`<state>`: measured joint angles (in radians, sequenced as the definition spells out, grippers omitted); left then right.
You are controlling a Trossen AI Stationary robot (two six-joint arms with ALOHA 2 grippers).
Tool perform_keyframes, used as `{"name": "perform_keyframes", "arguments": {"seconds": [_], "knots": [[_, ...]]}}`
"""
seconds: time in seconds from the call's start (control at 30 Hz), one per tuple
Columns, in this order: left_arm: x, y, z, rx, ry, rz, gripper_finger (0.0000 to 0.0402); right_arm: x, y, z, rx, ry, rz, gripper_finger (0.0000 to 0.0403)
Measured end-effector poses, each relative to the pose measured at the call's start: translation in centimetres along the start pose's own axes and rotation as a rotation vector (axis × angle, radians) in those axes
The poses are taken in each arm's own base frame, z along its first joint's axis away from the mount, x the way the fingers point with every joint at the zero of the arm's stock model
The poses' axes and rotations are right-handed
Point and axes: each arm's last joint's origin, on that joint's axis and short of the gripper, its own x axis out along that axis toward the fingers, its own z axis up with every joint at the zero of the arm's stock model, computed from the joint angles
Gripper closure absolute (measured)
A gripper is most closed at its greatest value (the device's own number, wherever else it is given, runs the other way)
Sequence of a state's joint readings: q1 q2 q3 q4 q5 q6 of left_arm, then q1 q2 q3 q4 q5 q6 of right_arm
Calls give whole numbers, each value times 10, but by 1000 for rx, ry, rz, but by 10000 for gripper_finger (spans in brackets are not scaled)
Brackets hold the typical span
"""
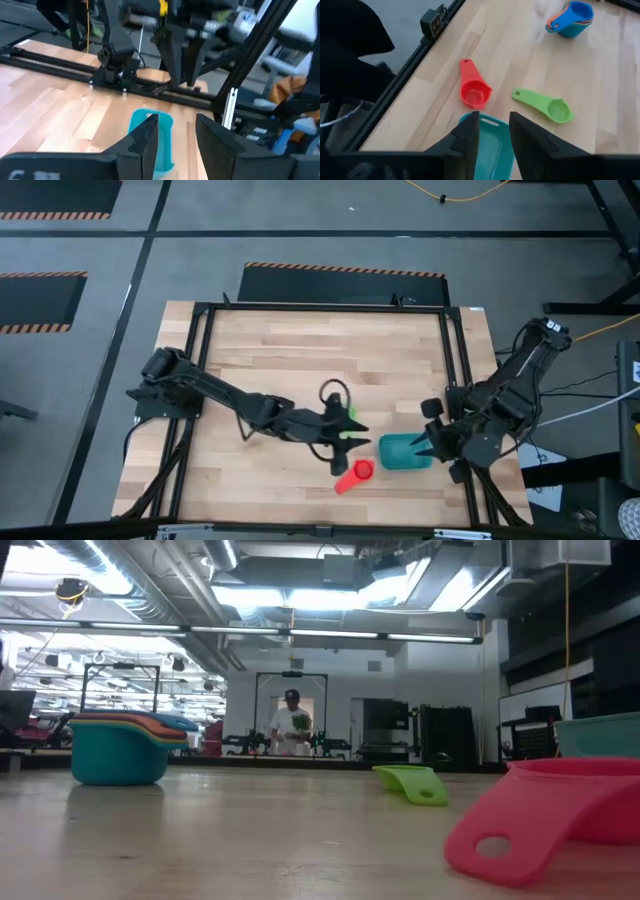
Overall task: Nest measuring cups in basket
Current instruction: Stack the red measuring nest cup into the blue measuring nest cup
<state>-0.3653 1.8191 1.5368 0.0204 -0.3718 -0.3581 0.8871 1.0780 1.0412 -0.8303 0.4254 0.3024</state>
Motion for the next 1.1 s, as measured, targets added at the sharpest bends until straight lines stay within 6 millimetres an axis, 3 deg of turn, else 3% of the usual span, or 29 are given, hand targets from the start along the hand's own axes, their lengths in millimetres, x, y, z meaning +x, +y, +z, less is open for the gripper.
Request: {"name": "perform_keyframes", "arguments": {"seconds": [0.17,0.53,0.8,1.1], "knots": [[26,-9,-7,20,45,7,278,-4,4,-2,-14,-12,-3,291],[76,-12,-59,56,179,-25,278,-4,4,-2,-22,-10,-4,291],[96,-1,-96,86,289,-2,278,-4,4,-2,-20,-13,-3,291],[111,10,-123,98,361,11,278,-4,4,-2,-17,-14,-1,291]]}}
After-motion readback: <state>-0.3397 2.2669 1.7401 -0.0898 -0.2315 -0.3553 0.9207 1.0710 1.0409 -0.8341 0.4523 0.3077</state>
